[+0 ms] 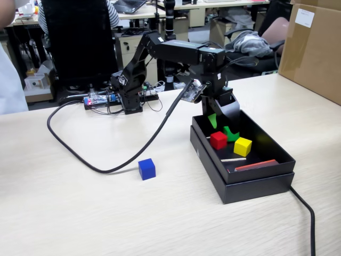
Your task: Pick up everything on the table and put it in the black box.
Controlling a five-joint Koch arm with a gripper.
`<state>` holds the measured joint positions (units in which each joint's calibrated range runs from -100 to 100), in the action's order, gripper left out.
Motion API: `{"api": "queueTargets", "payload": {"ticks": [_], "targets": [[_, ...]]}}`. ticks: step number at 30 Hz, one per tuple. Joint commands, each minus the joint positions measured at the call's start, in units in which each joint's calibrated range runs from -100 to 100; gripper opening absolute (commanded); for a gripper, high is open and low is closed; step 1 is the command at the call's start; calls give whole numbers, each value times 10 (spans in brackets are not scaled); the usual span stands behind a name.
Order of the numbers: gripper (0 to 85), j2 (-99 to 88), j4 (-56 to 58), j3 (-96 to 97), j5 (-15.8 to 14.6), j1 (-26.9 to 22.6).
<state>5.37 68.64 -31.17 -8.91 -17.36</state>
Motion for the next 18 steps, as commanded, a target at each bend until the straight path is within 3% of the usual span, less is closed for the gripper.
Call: {"api": "queueTargets", "payload": {"ticks": [1,4,9,10,12,18], "targets": [[407,-148,24,-7,2,16],[407,-229,40,9,10,38],[420,-315,40,69,50,99],[461,-317,40,96,68,124],[465,-315,40,110,84,147],[491,-224,38,108,111,196]]}}
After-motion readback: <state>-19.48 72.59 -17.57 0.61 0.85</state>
